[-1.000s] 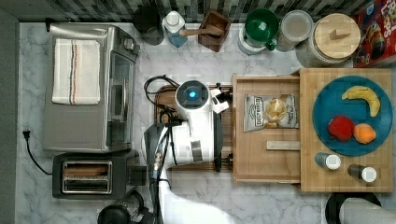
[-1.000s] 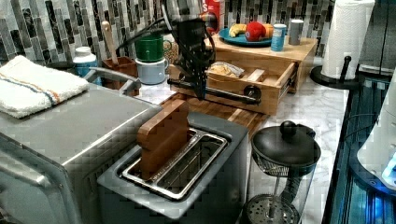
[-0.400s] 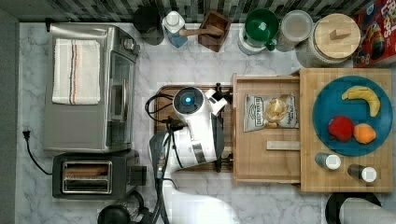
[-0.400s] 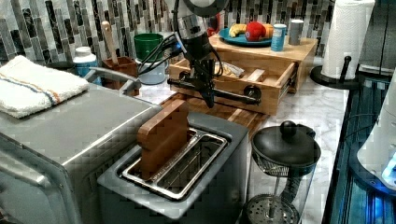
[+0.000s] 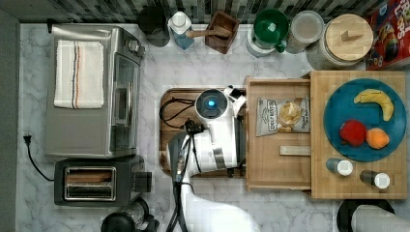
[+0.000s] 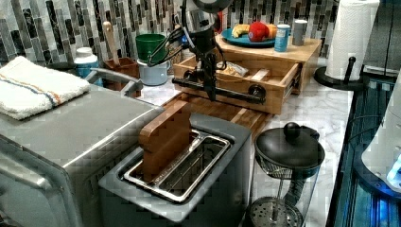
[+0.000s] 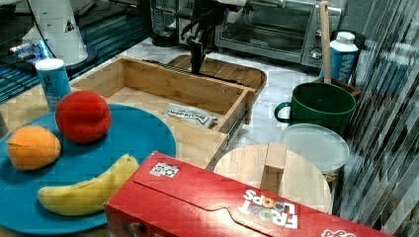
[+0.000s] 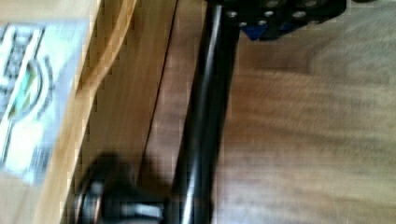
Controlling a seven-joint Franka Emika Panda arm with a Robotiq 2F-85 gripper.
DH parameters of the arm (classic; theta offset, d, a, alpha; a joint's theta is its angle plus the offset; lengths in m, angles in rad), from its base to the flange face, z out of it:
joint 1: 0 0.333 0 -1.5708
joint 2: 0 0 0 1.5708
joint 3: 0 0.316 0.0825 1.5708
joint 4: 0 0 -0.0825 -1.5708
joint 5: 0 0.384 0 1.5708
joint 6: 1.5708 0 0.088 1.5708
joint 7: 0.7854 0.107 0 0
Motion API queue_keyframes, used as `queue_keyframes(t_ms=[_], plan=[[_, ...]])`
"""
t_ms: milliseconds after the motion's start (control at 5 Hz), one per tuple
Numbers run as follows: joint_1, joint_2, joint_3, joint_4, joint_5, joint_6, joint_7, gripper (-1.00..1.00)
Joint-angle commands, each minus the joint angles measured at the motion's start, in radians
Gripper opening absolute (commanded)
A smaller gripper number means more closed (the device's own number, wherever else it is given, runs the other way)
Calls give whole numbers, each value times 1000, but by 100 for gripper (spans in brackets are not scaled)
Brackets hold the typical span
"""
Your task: Close the drawer.
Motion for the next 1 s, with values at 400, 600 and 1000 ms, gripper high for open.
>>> queue_keyframes(t_ms=[400, 600, 1000], plan=[[-197, -44, -117, 96, 11, 38, -188, -100], [-203, -17, -162, 125, -2, 42, -142, -100], [-241, 9, -217, 172, -60, 67, -205, -100]])
